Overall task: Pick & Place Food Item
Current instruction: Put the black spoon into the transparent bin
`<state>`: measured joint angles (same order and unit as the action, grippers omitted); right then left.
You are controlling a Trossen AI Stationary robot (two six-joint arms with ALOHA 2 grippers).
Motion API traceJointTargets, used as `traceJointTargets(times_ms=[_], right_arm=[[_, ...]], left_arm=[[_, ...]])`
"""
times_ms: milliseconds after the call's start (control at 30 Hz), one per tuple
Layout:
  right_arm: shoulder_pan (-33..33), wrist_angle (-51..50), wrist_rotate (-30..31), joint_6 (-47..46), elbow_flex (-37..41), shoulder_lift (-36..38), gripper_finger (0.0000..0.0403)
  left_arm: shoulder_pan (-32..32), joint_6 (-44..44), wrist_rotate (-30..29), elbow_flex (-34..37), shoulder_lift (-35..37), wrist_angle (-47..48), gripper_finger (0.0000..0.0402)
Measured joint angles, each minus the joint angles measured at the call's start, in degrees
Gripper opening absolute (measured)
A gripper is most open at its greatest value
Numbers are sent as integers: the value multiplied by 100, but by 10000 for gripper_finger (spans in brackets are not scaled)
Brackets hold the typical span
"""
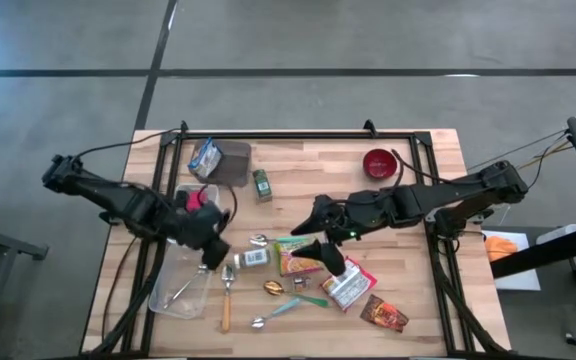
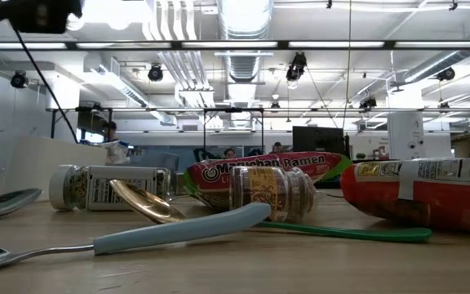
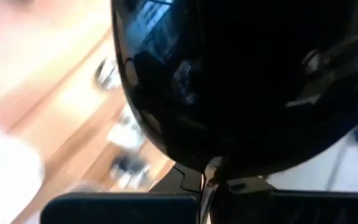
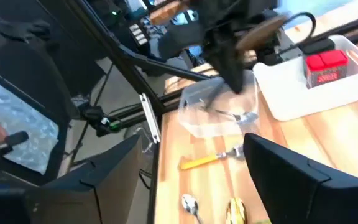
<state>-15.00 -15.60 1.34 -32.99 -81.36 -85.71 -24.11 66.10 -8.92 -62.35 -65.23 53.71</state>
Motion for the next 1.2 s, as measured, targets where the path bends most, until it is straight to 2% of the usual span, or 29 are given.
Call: traceJointTargets(times_ms=[267,433,667,967,1200], right_arm=[[-26,-430,-6,-93,0,0,278],[-37,-684,-2,-91,2,0,278],[-46,-824,2,-92,76,0,278],[-101,-827,2,-306,294,-2,278],[-129,-820,0,-342,317,-2,278]], left_arm=[[-943,907,229,3,-290,1199,0],[-1267,1424,322,203,-310,1257,0],[-1570,1965,886,804,-315,1019,0],[-1795,1980,1187,1552,-315,-47,0],[-1795,1988,1657,2192,-315,-610,0]])
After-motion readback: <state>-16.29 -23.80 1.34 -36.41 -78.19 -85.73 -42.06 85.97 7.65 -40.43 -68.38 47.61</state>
